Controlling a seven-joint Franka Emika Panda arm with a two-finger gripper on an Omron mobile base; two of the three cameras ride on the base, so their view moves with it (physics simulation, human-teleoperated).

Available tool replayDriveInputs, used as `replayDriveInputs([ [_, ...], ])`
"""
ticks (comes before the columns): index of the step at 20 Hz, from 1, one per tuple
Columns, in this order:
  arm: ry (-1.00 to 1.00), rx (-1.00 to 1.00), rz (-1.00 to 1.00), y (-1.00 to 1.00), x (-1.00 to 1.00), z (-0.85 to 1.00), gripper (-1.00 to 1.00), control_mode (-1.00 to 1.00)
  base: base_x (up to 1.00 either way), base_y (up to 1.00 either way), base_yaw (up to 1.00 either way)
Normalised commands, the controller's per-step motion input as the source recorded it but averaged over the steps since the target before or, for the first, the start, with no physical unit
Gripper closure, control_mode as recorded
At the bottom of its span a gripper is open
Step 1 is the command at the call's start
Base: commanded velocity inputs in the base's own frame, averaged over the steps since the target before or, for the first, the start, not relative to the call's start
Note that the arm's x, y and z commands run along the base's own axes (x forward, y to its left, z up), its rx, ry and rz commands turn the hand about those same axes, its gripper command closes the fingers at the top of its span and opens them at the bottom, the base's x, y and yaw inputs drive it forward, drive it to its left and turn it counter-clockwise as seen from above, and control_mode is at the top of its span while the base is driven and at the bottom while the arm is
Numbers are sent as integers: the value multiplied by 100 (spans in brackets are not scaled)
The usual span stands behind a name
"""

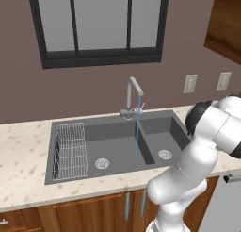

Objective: Pick the kiwi, peach from the sink and place them on the cutting board to airdry. Then turn off the sink faucet.

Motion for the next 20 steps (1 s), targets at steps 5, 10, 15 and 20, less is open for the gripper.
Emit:
replayDriveInputs([
  [5, 0, 0, 0, -8, 8, -9, 100, -100, 0, 0, 0],
  [10, 0, 0, 0, -10, 5, -11, 100, -100, 0, 0, 0],
  [15, 0, 0, 0, -5, 8, -12, 100, -100, 0, 0, 0],
  [20, 0, 0, 0, 0, 6, -9, 100, -100, 0, 0, 0],
])
